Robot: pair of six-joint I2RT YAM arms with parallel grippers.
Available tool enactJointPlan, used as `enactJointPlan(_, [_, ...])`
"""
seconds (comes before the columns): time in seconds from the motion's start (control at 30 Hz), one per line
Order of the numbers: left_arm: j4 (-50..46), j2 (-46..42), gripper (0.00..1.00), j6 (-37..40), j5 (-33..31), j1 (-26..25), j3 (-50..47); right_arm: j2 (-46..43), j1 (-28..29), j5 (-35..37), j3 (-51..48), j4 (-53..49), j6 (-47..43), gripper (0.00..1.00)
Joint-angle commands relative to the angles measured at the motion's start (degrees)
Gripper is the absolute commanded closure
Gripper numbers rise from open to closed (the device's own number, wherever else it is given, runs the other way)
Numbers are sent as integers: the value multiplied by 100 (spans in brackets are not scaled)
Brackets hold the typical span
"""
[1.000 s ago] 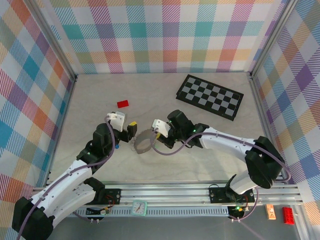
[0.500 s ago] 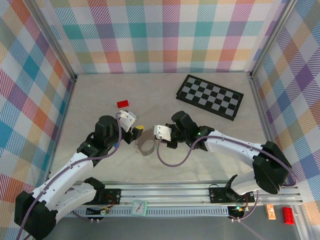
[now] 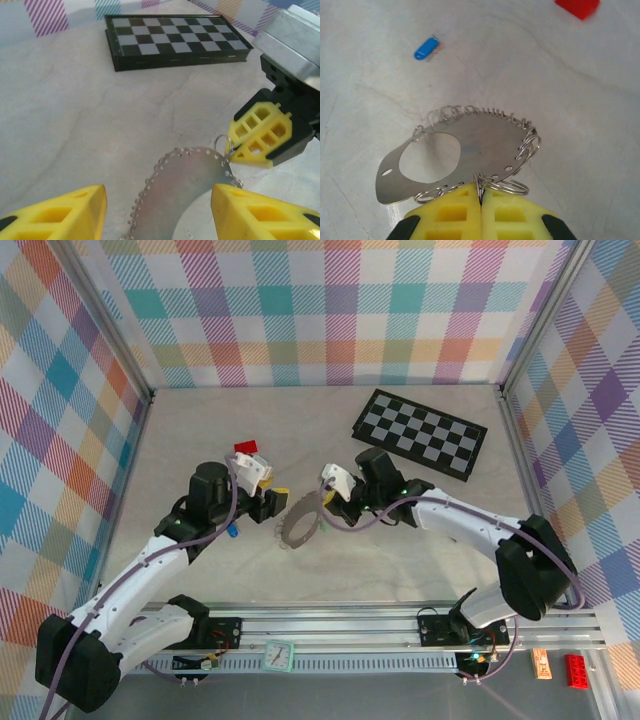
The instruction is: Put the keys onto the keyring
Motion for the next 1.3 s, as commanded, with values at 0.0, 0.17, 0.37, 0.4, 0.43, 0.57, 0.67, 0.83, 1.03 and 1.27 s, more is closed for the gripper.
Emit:
enactJointPlan(0.0, [408,-77,43,-735,-268,43,-242,178,11,-191,10,-279,1165,100])
enactJointPlan(0.17, [705,66,43,-1001,-415,43,-416,410,15,65,-98,-513,1523,100])
enactJointPlan(0.37, [914,184,42,-1083,-559,43,-427,789,200,263,-1,-1102,1403,100])
enactJointPlan(0.4, [942,196,42,-1089,-587,43,-427,820,255,289,-1,-1162,1379,100])
enactJointPlan(0.43, [971,213,42,-1089,-605,43,-435,853,318,331,-9,-1218,1362,100])
enactJointPlan(0.57, [1123,298,41,-1098,-638,43,-479,1003,390,743,-10,-1367,1433,100])
enactJointPlan(0.67, [1191,363,41,-1091,-619,43,-471,1034,386,1137,38,-1426,1509,100])
enactJointPlan(0.83, [1249,426,40,-1089,-585,43,-480,1255,390,1579,325,-1624,1536,97])
enactJointPlan(1.03, [1269,358,37,-1070,-692,43,-540,1267,375,2019,467,-1757,1716,77])
enactJointPlan(1.27, [1471,356,36,-1216,-812,43,-688,662,361,1806,210,-1761,2048,65])
